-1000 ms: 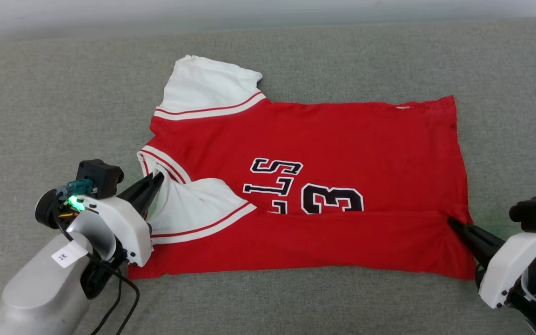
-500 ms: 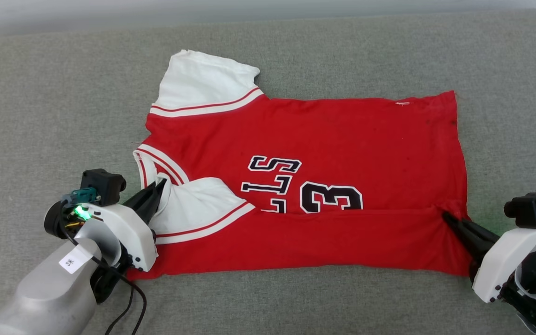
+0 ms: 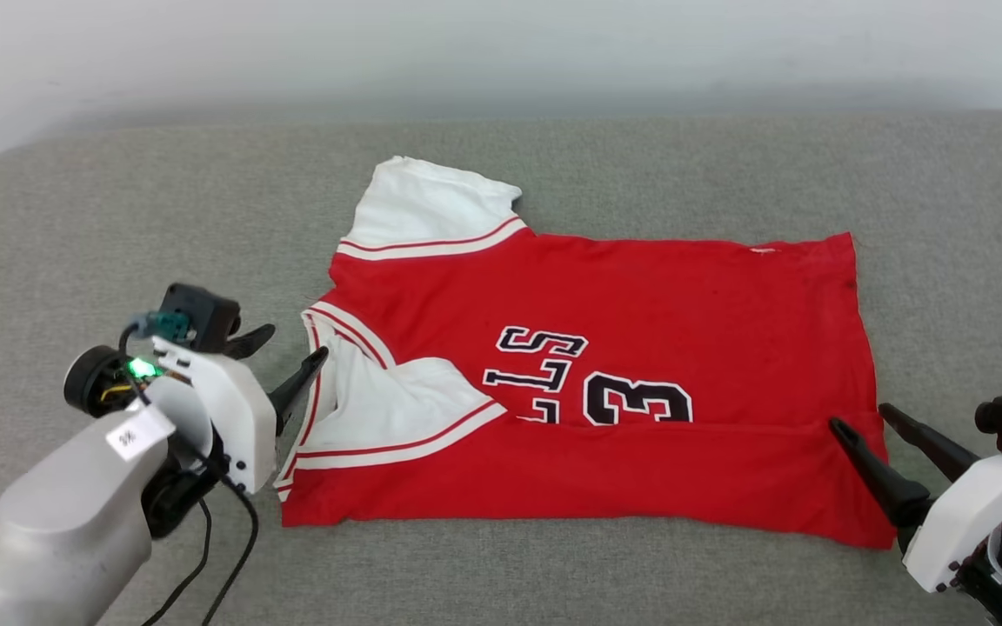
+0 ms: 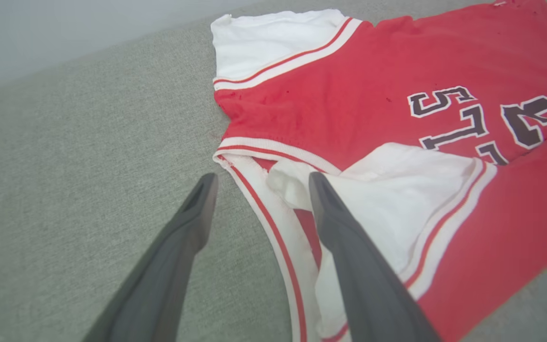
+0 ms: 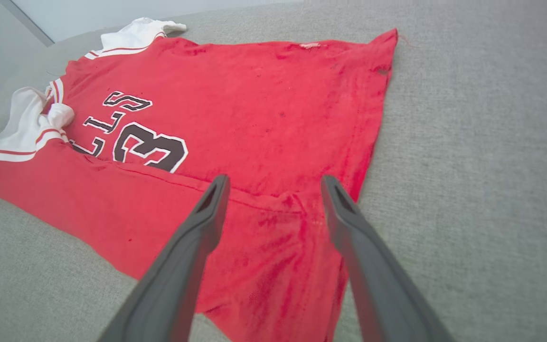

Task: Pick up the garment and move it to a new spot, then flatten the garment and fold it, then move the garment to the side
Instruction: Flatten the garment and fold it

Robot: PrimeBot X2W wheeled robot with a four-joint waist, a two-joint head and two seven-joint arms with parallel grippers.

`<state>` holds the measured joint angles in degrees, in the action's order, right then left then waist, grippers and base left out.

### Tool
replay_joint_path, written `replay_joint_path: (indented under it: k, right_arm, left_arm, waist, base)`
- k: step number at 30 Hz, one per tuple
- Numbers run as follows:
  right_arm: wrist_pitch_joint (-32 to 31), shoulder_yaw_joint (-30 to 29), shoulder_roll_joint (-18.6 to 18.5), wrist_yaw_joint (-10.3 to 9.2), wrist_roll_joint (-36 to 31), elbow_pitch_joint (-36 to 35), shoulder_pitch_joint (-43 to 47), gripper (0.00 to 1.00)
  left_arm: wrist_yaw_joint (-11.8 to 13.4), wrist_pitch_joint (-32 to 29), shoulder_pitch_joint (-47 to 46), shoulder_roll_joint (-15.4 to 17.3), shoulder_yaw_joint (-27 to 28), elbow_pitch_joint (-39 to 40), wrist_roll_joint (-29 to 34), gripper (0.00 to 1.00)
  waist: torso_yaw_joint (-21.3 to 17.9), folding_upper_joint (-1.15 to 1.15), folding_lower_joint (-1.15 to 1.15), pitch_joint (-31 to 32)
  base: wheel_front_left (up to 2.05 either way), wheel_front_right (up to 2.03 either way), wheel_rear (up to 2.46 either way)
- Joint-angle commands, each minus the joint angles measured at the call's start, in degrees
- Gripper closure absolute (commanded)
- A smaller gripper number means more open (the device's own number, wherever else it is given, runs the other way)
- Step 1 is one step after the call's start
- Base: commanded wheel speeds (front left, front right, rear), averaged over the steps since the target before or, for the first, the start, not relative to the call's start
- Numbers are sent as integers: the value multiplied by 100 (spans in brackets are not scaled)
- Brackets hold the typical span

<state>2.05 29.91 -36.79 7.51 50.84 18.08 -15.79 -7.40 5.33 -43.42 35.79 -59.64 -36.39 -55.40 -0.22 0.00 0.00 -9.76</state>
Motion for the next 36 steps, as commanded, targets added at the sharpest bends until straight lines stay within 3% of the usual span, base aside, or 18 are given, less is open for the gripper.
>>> replay_joint_path:
  k: [1, 10, 16, 22, 31, 32, 33, 36]
  right_arm:
    - [-19, -56, 20, -5, -46, -50, 86, 0]
    - [-250, -391, 158, -5, -247, -215, 322, 0]
    - [-443, -567, 317, -5, -398, -352, 369, 0]
    - [-538, -636, 416, -5, -458, -409, 349, 0]
    - [-591, -670, 478, -5, -492, -409, 223, 0]
    - [-586, -675, 477, -5, -488, -404, 214, 0]
    - [-588, -687, 463, -5, -485, -399, 203, 0]
    - [-596, -724, 387, -5, -508, -410, 177, 0]
  left_arm:
    - [-2, -222, -100, 58, -64, 125, -109, 0]
    - [-2, -2580, -538, 311, -395, 807, -1242, 0]
    - [-2, -3909, -641, 339, -726, 747, -1685, 0]
    - [-2, -4172, -465, 192, -925, 529, -1748, 0]
    - [-2, -4060, -132, -9, -1170, 286, -1649, 0]
    - [-2, -4041, -103, 2, -1194, 303, -1635, 34]
    - [-2, -3993, -80, 16, -1209, 317, -1641, 100]
    - [-2, -3842, -97, 116, -1247, 410, -1558, 100]
  waist:
    - [95, 0, 0, 107]
    - [289, 0, 0, 240]
    - [262, 0, 0, 194]
    - [167, 0, 0, 82]
    - [70, 0, 0, -66]
    - [64, 0, 0, -66]
    - [58, 0, 0, -62]
    - [53, 0, 0, -10]
  base:
    - [0, 0, 0]
    - [0, 0, 0]
    - [0, 0, 0]
    - [0, 0, 0]
    - [0, 0, 0]
    - [0, 0, 0]
    - [0, 0, 0]
    - [0, 0, 0]
